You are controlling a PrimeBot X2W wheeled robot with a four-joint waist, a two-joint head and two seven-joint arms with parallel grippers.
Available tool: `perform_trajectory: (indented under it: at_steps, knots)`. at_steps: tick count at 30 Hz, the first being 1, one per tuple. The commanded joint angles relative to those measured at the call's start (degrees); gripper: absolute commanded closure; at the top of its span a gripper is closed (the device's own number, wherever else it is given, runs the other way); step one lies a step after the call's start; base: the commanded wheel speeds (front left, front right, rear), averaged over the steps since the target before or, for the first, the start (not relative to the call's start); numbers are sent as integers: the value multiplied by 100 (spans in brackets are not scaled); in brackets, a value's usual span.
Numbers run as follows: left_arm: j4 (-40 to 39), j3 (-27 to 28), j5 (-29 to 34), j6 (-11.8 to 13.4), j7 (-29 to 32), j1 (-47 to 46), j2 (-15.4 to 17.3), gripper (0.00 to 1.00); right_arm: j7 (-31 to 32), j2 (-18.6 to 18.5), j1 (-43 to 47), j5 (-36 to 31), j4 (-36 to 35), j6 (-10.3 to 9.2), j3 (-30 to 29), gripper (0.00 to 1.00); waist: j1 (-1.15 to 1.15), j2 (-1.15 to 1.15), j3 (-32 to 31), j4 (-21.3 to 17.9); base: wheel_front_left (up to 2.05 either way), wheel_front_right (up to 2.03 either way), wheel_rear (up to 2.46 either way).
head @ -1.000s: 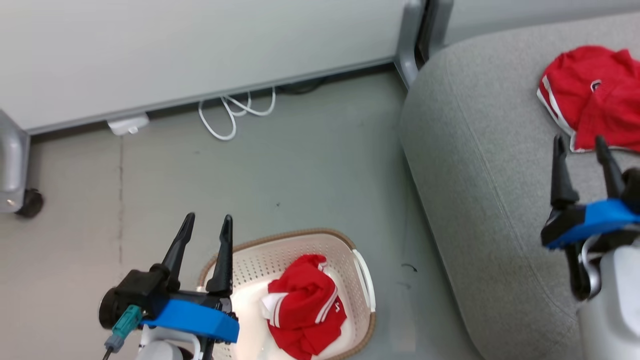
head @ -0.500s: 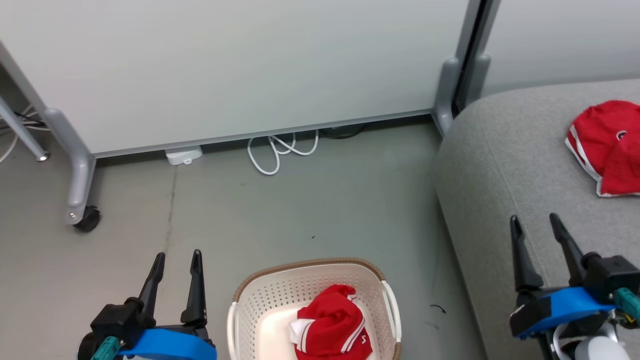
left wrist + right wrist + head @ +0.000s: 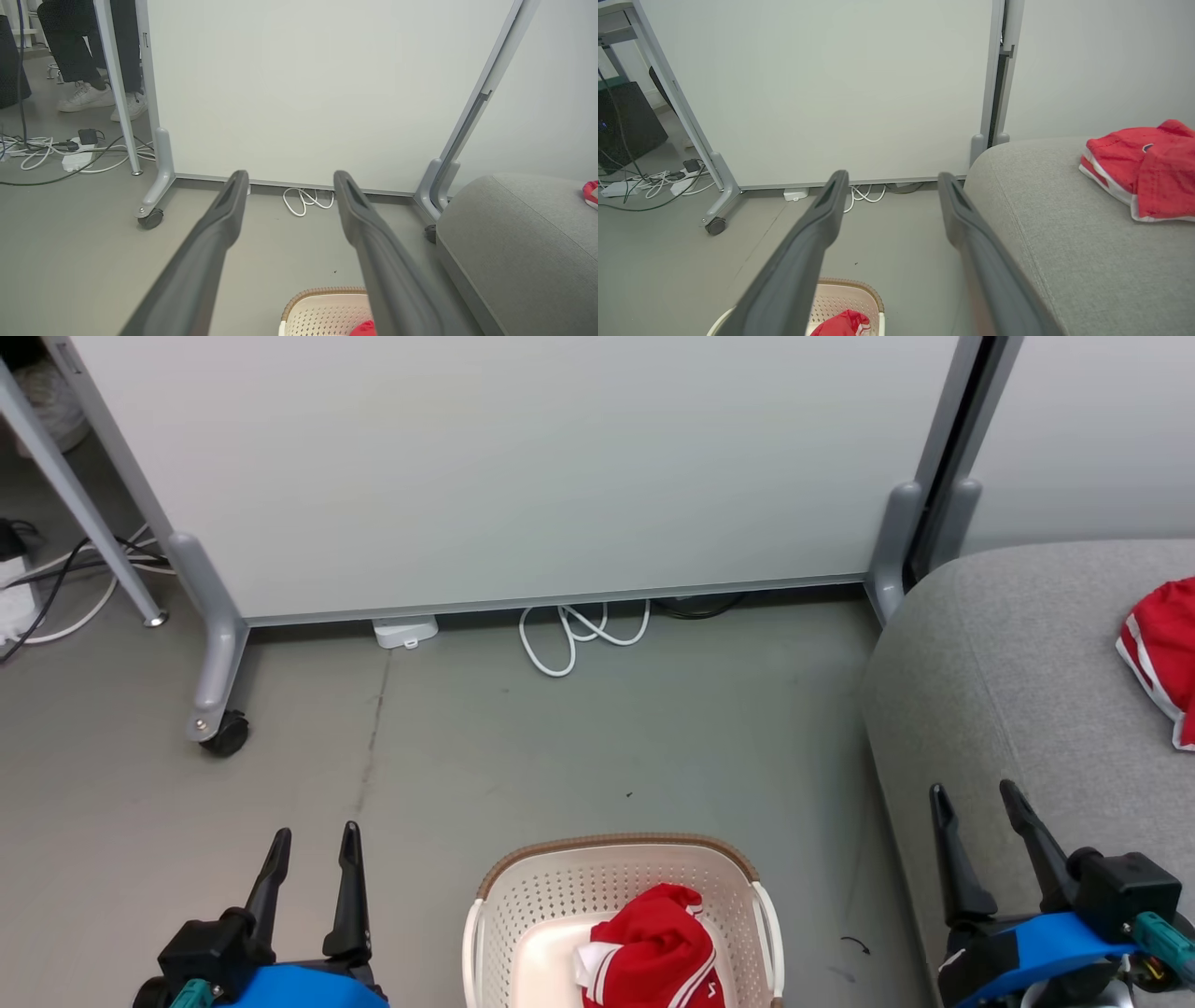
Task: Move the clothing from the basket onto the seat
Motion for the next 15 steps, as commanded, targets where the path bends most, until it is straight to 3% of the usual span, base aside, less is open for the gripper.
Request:
perform_trajectory:
  at_steps: [1, 15]
  knots:
    - [13, -20, 20, -42, -15, 6, 34, 0, 3, 5, 76, 24, 7, 3, 8, 0, 1, 0, 8, 27, 0, 0, 0]
    - [58, 24, -10, -43, -15, -97, 38, 0, 108, 6, 65, -43, 94, 3, 83, 0, 1, 0, 55, -3, 0, 0, 0]
